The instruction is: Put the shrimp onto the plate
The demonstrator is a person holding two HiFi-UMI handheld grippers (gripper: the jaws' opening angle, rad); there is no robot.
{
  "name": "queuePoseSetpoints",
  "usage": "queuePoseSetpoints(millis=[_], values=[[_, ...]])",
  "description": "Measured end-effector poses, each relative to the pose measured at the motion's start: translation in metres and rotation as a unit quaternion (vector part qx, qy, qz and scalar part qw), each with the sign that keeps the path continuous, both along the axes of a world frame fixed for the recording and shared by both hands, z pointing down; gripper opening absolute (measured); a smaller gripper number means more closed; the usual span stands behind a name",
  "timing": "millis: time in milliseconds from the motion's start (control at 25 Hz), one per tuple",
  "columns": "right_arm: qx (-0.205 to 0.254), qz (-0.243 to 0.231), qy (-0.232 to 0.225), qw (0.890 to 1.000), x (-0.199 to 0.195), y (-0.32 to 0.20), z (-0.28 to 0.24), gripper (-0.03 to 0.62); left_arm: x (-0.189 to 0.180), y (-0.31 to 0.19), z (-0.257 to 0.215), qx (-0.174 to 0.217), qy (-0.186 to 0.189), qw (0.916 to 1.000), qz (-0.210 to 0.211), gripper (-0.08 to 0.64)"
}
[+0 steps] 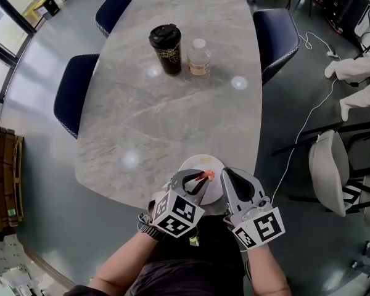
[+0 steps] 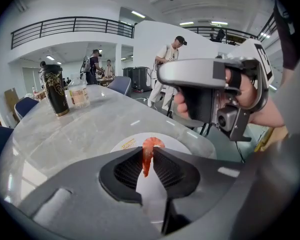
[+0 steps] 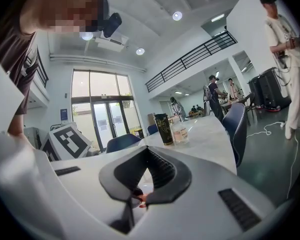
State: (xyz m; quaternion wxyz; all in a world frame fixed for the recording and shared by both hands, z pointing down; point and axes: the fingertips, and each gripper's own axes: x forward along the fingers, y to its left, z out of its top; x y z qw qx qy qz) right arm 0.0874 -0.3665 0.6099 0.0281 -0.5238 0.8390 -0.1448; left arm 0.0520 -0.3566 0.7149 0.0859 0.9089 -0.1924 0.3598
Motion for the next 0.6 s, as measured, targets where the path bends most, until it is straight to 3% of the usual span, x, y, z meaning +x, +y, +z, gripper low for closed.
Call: queuePoseSetpoints(millis=[600], values=[[-0.004,0.001,0.0,1.0,0.0024,0.0006,-0.0044,0.002,0.0025,0.001,0.0119,-0.008,-0.03,0.9994,0.012,0.069]])
